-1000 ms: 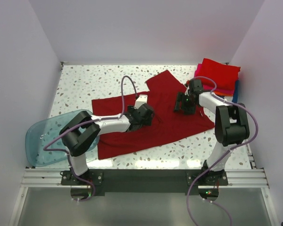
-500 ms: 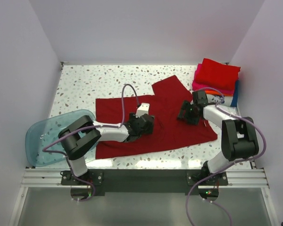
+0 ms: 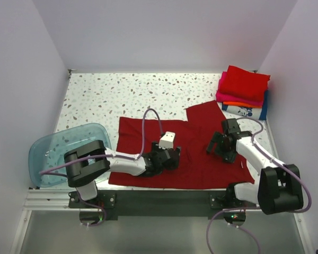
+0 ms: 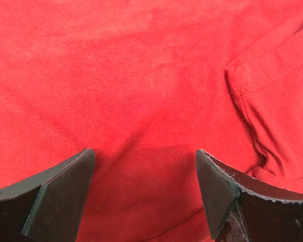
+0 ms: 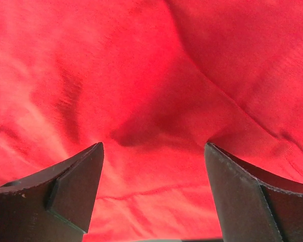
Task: Fold and stack the t-shirts
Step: Fold the tshirt
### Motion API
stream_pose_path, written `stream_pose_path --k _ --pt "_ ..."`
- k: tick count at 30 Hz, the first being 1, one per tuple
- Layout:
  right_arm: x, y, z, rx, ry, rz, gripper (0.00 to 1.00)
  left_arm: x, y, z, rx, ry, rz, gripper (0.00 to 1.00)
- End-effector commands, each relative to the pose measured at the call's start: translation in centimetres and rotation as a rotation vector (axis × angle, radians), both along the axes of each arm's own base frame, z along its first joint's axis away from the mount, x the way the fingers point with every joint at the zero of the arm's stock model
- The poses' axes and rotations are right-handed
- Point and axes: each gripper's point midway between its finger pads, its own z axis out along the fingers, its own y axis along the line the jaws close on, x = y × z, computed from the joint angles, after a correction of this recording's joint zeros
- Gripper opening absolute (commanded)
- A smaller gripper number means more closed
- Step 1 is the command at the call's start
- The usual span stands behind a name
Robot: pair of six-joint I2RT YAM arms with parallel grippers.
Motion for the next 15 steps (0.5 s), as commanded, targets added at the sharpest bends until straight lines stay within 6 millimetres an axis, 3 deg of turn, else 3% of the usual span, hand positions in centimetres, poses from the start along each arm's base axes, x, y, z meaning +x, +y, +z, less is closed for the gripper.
stream_pose_path --k 1,6,9,12,13,14,15 --pt "-2.5 -1.6 1.6 -0.072 0.054 -0.035 0.84 -2.1 2.4 -1.6 0.063 0.084 0.042 0.86" --pt "-0.3 -0.7 5.5 -0.026 -0.084 0.030 0.85 -0.6 3.9 3.7 0.092 -0.010 0.086 0.92" --pt "2.3 -0.2 8.1 -0.020 -0.171 0.083 0.86 1.4 4.7 7.5 0.083 -0.054 0.147 0.93" --pt "4.3 0.1 8.6 -0.026 -0.174 0.130 0.86 3.7 6.7 9.2 0.065 -0.044 0.204 0.93" --pt "5.8 0.3 9.8 -0.030 -0.209 0.139 0.85 4.3 6.8 9.7 0.045 -0.027 0.203 0.93" --pt "6.7 0.4 9.3 -0.036 -0.186 0.154 0.85 5.0 7.4 10.3 0.041 -0.029 0.210 0.93" --pt "8.3 0.5 10.7 -0.037 -0.221 0.160 0.84 6.8 8.7 11.1 0.029 -0.033 0.256 0.93"
